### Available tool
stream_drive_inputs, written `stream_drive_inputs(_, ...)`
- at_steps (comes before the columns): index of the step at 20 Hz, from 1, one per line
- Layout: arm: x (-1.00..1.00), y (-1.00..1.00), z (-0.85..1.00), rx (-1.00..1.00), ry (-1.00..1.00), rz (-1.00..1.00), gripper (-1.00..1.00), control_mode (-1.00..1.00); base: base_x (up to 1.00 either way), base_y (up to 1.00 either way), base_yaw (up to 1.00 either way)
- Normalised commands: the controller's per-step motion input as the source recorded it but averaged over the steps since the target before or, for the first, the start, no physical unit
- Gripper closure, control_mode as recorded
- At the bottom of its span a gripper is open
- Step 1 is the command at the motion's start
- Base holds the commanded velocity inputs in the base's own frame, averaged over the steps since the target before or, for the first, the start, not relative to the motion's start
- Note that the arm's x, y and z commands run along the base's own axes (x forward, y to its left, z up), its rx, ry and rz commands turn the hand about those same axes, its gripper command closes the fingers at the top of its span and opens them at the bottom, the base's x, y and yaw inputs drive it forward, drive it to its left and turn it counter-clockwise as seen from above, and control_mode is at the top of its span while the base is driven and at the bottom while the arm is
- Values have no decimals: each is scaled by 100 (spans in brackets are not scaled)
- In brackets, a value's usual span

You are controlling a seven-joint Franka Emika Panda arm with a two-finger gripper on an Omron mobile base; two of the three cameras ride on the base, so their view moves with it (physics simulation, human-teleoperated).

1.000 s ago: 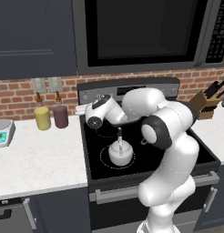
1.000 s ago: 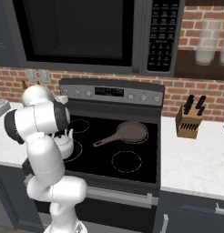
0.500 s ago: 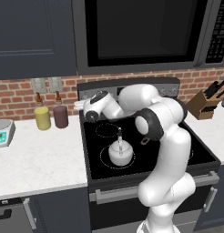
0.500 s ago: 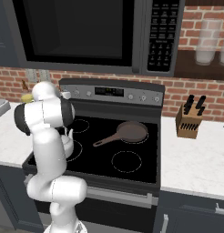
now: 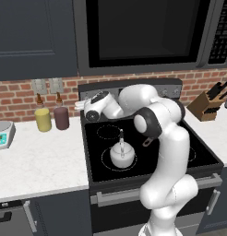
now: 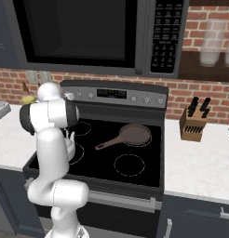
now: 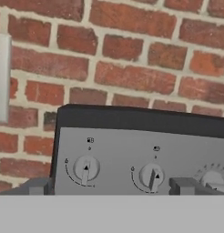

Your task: Pick the kettle from the counter and place it on a stove burner. Then turn the burner on.

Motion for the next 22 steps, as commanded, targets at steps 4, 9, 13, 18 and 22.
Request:
stream_drive_inputs(4, 3, 2, -19, 0, 0, 0, -100, -100, 0, 0, 0)
stream_drive_inputs(9, 0, 12, -10, 0, 0, 0, -100, -100, 0, 0, 0)
stream_drive_inputs(13, 6, 16, 0, 5, 0, 0, -100, -100, 0, 0, 0)
stream_drive_inputs(18, 2, 1, 0, 19, 0, -1, -100, -100, 0, 0, 0)
stream_drive_inputs(22, 0, 0, -8, 16, 0, -2, -100, -100, 0, 0, 0)
